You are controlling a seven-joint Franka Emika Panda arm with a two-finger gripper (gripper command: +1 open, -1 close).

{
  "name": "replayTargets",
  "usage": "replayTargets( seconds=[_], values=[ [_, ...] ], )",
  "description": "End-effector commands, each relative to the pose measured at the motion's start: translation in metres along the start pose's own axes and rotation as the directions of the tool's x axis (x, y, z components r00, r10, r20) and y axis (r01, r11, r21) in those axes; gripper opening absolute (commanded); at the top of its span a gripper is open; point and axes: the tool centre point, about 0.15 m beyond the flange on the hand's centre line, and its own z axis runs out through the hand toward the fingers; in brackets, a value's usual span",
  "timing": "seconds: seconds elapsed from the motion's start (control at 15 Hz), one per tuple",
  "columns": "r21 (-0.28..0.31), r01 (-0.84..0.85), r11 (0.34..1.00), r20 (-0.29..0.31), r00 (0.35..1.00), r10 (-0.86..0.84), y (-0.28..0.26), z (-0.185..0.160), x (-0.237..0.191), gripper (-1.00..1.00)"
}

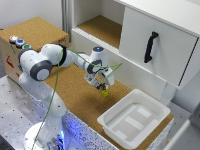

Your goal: Place the purple block on top of the yellow block

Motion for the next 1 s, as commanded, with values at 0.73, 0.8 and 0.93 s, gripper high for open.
replayTargets(
  seconds=[0.73, 0.8, 0.93],
  values=[
    [0.0, 0.111, 0.994, -0.03, 0.993, -0.111, 0.091, 0.041, 0.024, -1.0],
    [0.032, 0.149, 0.988, -0.027, 0.989, -0.148, 0.092, 0.045, 0.028, -1.0],
    [0.071, 0.209, 0.975, -0.052, 0.977, -0.205, 0.089, 0.041, 0.033, -1.0]
  ],
)
